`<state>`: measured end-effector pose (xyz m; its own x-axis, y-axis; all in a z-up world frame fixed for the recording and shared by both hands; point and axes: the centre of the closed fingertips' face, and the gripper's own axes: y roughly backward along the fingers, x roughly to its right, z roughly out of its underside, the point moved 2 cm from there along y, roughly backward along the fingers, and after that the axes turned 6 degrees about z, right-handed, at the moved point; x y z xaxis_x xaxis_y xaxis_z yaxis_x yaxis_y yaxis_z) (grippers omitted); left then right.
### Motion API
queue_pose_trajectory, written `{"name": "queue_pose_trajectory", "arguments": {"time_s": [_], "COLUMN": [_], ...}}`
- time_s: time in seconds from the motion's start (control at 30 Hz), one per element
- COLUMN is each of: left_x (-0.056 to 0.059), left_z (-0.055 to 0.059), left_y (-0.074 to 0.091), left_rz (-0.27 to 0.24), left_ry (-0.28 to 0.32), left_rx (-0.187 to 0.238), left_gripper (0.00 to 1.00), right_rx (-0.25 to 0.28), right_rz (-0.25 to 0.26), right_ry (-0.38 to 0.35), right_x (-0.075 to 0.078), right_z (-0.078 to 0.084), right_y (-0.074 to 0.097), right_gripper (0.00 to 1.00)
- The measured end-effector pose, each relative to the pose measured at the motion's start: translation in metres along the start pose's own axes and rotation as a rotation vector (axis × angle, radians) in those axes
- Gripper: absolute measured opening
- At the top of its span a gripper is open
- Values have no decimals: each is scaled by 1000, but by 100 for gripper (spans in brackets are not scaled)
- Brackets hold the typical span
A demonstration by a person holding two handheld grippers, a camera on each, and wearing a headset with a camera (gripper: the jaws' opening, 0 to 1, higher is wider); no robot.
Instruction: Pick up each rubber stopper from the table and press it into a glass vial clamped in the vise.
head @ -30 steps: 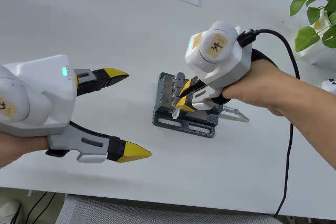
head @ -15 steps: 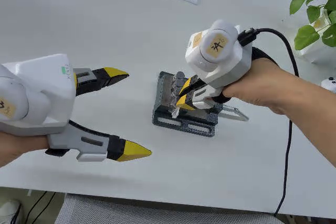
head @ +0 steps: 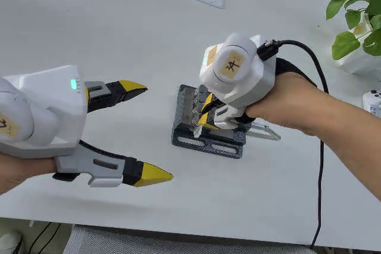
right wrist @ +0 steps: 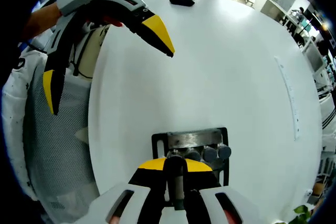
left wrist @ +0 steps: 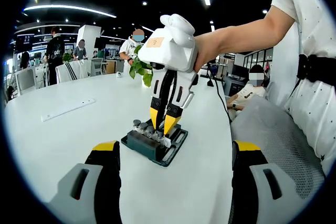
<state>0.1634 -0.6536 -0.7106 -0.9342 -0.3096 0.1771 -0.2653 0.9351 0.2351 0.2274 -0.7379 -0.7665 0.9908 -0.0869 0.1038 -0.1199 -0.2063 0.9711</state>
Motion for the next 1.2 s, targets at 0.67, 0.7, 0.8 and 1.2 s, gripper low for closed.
{"name": "queue_pose_trajectory", "arguments": {"time_s": [0.67,0.7,0.8,1.2], "left_x": [0,0,0,1], "left_z": [0,1,1,3], "left_y": [1,1,1,1], "left_rz": [-2,-4,-3,-1], "left_ry": [1,2,4,6], "left_rx": [-4,-4,-3,-5], "left_gripper": [86,86,86,86], "right_rx": [67,70,99,116], "right_rz": [9,12,13,-19], "right_ry": [-79,-80,-96,-97], "right_x": [-3,-2,2,-3], "right_z": [1,2,1,-2], "right_y": [7,10,14,15], "right_gripper": [12,12,10,1]}}
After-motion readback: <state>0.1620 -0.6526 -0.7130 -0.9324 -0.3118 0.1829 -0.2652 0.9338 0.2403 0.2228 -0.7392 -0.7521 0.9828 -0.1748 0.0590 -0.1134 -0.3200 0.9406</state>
